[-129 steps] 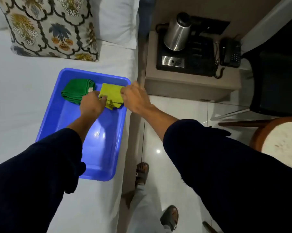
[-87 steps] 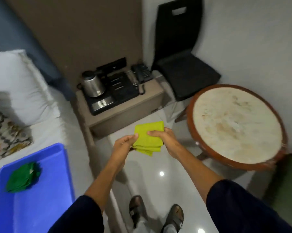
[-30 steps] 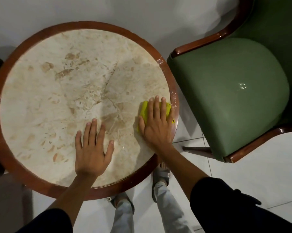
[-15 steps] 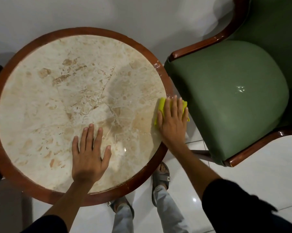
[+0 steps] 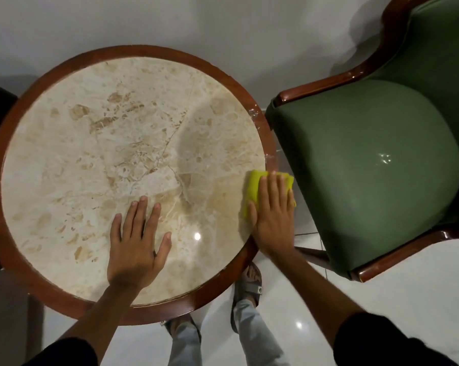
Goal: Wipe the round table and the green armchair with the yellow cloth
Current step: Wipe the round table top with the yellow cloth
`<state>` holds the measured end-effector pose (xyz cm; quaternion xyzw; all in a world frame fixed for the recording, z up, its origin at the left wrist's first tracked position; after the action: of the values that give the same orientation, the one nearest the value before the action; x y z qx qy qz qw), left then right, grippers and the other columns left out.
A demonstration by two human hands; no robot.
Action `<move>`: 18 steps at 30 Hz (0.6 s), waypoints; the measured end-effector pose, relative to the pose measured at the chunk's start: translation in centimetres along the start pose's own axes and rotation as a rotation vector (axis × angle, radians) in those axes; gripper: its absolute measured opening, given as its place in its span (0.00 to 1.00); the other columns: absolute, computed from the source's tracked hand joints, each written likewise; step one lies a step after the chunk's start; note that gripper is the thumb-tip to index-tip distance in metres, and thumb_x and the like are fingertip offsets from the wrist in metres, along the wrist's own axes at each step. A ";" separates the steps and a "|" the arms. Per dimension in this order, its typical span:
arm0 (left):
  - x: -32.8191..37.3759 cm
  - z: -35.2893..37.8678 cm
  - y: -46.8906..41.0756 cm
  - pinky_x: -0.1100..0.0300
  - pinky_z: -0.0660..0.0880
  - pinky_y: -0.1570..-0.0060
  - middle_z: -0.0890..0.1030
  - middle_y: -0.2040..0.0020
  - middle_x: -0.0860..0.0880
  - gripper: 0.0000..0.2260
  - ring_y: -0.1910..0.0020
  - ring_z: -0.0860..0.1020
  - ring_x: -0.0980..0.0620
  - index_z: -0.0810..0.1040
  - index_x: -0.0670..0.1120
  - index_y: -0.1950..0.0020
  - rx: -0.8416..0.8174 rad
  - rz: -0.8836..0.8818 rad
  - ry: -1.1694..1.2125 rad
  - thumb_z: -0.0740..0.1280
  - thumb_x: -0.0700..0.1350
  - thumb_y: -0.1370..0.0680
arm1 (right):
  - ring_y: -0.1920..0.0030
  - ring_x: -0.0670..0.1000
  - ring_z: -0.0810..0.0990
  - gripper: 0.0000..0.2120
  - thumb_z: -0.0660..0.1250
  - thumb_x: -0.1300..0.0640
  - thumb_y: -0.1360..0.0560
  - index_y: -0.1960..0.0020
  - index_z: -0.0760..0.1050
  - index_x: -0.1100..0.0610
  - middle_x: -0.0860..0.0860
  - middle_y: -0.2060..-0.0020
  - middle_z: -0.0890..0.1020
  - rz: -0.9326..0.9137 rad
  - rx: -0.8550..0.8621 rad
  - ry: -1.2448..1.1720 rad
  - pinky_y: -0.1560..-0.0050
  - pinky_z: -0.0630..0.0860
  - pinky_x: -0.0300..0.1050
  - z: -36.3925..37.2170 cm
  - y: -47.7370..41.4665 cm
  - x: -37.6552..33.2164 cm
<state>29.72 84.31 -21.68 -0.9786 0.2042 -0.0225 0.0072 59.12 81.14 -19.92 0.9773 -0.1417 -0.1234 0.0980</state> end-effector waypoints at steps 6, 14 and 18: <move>0.2 0.0 -0.1 0.42 0.53 0.22 0.55 0.18 0.43 0.31 0.19 0.55 0.45 0.56 0.47 0.19 -0.033 -0.013 0.017 0.50 0.59 0.19 | 0.20 0.58 0.42 0.32 0.49 0.42 0.17 0.20 0.45 0.57 0.56 0.20 0.47 0.056 0.030 -0.016 0.21 0.43 0.58 -3.5 -13.4 -0.9; 0.3 -0.2 -0.3 0.41 0.53 0.22 0.55 0.18 0.43 0.31 0.19 0.55 0.44 0.57 0.47 0.19 -0.106 -0.034 0.004 0.48 0.60 0.19 | 0.20 0.56 0.43 0.33 0.49 0.40 0.19 0.20 0.47 0.56 0.56 0.20 0.50 0.031 0.074 -0.030 0.21 0.44 0.58 0.0 0.0 -2.5; 0.0 -0.6 -0.3 0.42 0.55 0.23 0.59 0.19 0.43 0.30 0.20 0.57 0.44 0.63 0.46 0.21 -0.093 -0.043 0.040 0.53 0.59 0.20 | 0.21 0.57 0.43 0.34 0.49 0.39 0.19 0.20 0.48 0.57 0.57 0.20 0.52 0.000 0.056 0.012 0.22 0.42 0.57 -0.5 -2.9 -2.1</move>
<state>29.83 84.56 -21.11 -0.9814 0.1840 -0.0325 -0.0429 58.07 84.61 -19.67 0.9804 -0.1446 -0.1135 0.0714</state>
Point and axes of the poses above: each hand's wrist, its own y-axis away from the middle knuckle, its own z-axis out of the palm, x = y × z, the point moved 4 cm from there along -y, towards the middle knuckle
